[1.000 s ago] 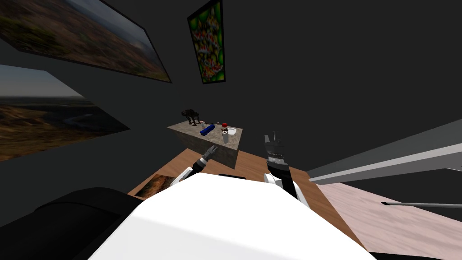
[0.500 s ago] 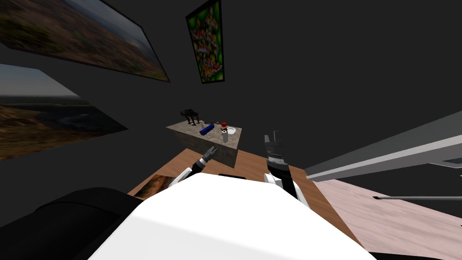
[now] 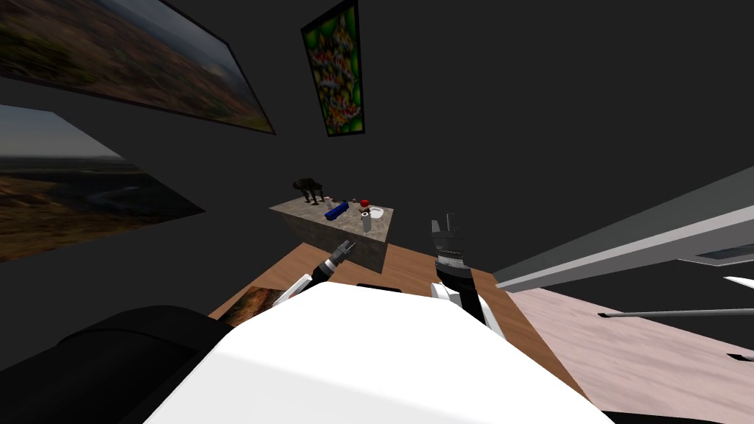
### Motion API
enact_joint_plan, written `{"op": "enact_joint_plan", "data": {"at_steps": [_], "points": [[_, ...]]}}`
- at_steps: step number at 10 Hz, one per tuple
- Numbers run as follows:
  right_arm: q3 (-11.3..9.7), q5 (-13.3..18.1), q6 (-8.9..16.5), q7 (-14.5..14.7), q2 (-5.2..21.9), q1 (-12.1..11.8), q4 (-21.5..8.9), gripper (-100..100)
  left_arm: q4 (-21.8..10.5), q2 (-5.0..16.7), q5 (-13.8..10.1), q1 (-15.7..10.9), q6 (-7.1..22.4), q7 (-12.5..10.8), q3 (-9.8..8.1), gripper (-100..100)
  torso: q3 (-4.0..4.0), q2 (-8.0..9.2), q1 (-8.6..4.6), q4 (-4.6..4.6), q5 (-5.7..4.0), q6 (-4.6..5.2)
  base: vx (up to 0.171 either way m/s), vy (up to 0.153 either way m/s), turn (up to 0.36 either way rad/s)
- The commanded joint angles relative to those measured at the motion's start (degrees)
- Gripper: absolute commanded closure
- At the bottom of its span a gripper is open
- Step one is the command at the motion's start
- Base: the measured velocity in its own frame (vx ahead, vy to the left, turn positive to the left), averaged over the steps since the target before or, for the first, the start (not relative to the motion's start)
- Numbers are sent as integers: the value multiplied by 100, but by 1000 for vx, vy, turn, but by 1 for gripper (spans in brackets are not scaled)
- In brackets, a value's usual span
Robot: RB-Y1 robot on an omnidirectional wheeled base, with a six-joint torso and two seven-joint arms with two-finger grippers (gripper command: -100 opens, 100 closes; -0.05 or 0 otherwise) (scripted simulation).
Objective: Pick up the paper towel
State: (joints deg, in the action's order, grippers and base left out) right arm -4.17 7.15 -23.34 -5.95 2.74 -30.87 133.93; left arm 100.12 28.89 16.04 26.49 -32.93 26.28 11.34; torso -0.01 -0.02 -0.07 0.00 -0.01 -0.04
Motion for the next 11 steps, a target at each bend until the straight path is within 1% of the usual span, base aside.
{"op": "enact_joint_plan", "data": {"at_steps": [1, 8, 9, 11], "points": [[0, 0, 0, 0, 0, 0, 0, 0, -17, 15, 2, -1, -6, 5, 1, -100, 0, 0, 0, 0, 0, 0, 5, 7, 18], [0, 0, 0, 0, 0, 0, 0, 0, -17, 15, 2, -1, -6, 5, 1, -100, -2, -4, 8, -1, 2, -1, -8, 1, -3], [0, 0, 0, 0, 0, 0, 0, 0, -74, 107, 76, -88, 11, 49, -13, -100, -3, -6, 5, -1, 1, -1, 37, -25, -108], [0, 0, 0, 0, 0, -1, 0, 0, -113, 169, 126, -147, 23, 78, -22, -100, -20, -36, -3, -7, -1, 1, 76, -11, -85]]}}
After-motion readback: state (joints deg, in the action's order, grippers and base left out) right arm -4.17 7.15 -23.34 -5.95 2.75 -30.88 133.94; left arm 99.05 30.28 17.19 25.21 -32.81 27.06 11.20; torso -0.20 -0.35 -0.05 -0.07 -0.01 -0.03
